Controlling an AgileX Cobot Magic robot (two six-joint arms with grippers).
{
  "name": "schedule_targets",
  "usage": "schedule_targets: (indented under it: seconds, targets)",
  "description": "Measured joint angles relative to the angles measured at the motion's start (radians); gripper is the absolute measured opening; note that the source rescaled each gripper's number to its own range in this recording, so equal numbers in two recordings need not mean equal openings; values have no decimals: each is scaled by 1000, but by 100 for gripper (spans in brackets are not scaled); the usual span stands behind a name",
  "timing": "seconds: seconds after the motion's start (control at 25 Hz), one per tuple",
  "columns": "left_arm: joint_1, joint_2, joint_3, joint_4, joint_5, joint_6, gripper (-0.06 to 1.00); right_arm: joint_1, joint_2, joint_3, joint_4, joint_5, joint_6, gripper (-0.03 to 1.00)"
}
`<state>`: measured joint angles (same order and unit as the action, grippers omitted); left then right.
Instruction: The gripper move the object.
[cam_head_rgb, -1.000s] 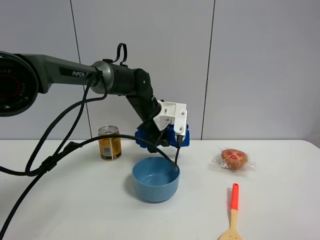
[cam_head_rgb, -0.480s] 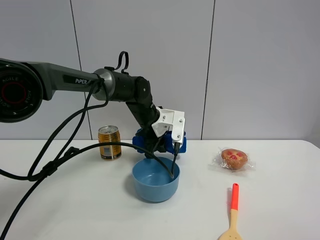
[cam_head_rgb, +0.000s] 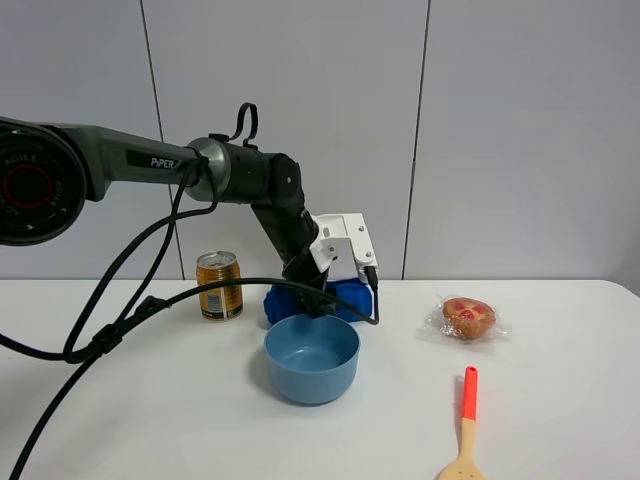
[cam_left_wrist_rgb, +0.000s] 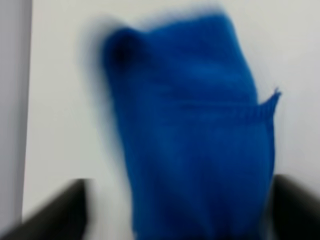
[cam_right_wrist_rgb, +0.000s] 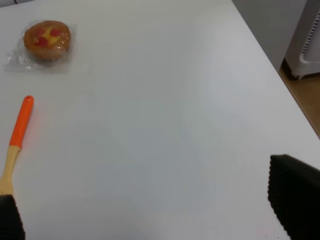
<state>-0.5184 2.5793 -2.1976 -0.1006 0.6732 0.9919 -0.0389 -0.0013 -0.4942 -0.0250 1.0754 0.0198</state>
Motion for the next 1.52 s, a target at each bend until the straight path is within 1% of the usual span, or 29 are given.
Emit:
schedule_targets:
  seconds: [0.04,0.08,0.12,0.2,0.4,0.6,0.72,0.76,0.96,1.08,1.24,1.36,1.44,1.52]
  targets:
    - [0,-1,0,1,-7,-18,86,0,0,0,0,0,0,100]
    - [0,-2,0,8,-10,-26,91,0,0,0,0,0,0,100]
    - [0,-3,0,15,-11,-31,95,0,0,0,0,0,0,100]
    - [0,-9,0,25,-10,-35,98,0,0,0,0,0,0,100]
    - [0,-27,0,34,-8,-39,99,0,0,0,0,0,0,100]
    - [-4,-96,1,33,43,-50,99,0,0,0,0,0,0,100]
    - [-7,-195,1,25,83,-121,99,0,0,0,0,0,0,100]
    - [-7,-226,1,24,98,-158,99,0,0,0,0,0,0,100]
    - [-8,-402,0,23,208,-397,99,0,0,0,0,0,0,100]
    - [-8,-482,0,44,280,-497,99,0,0,0,0,0,0,100]
    - [-10,-541,1,133,348,-559,99,0,0,0,0,0,0,100]
    - [3,-562,4,200,401,-593,99,0,0,0,0,0,0,100]
    - [29,-584,37,216,416,-608,99,0,0,0,0,0,0,100]
    - [60,-614,99,216,416,-620,99,0,0,0,0,0,0,100]
